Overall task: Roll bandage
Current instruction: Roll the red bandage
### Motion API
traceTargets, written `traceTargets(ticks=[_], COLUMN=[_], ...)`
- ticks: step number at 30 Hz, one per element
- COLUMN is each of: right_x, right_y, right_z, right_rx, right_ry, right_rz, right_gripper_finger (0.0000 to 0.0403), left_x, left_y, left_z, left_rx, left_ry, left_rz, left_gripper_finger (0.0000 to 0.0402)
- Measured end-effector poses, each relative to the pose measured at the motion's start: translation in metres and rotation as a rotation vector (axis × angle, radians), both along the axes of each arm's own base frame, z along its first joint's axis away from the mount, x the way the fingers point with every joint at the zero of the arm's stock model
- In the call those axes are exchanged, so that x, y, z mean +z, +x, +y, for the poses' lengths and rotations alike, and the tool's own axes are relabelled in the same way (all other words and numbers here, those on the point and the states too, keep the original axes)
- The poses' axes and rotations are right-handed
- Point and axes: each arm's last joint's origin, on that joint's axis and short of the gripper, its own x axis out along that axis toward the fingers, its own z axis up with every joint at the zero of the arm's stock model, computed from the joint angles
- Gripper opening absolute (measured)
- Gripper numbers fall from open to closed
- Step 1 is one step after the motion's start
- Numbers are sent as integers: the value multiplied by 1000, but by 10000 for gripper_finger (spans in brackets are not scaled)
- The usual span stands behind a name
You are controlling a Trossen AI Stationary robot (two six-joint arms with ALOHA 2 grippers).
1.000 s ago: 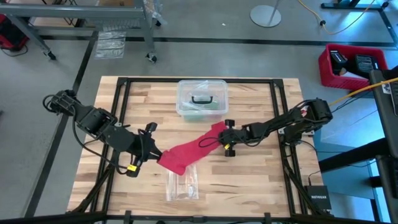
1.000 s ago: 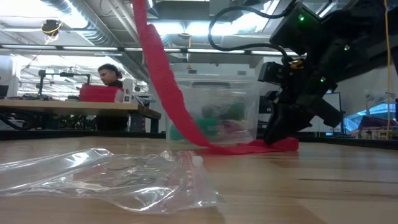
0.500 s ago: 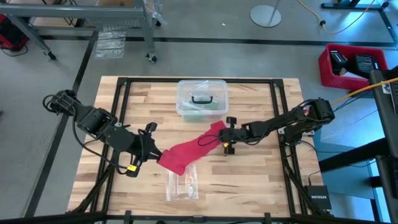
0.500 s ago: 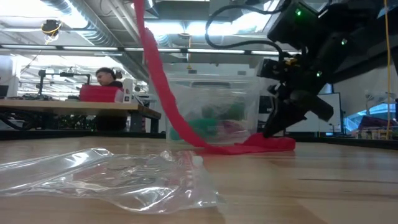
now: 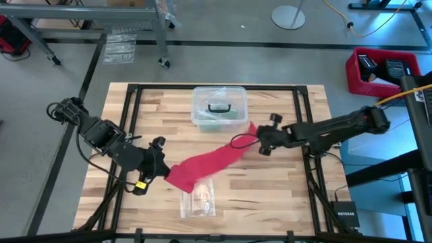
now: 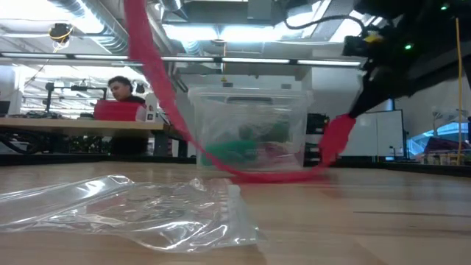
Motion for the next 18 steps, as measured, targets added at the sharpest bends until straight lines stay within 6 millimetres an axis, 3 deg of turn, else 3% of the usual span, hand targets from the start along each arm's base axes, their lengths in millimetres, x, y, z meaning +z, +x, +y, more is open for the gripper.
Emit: traceTargets(ticks=[5,10,14,18], right_x=[8,10,11,15], right_y=[-20,-20,-17,-19], right_z=[-3,-3,-2,-2], right_rx=[-91,-146,-172,-172], right_ry=[-10,46,92,98], right_rz=[14,-46,-94,-64], right_gripper_finger=[1,10,46,109], left_x=[-1,0,4,13], left_y=[-5,-6,-2,2], left_z=[-5,-6,-7,-10], left_rx=[10,25,19,-21], left_ry=[-10,24,51,55], left_rz=[14,-11,-85,-185], left_gripper_finger=[12,12,12,12])
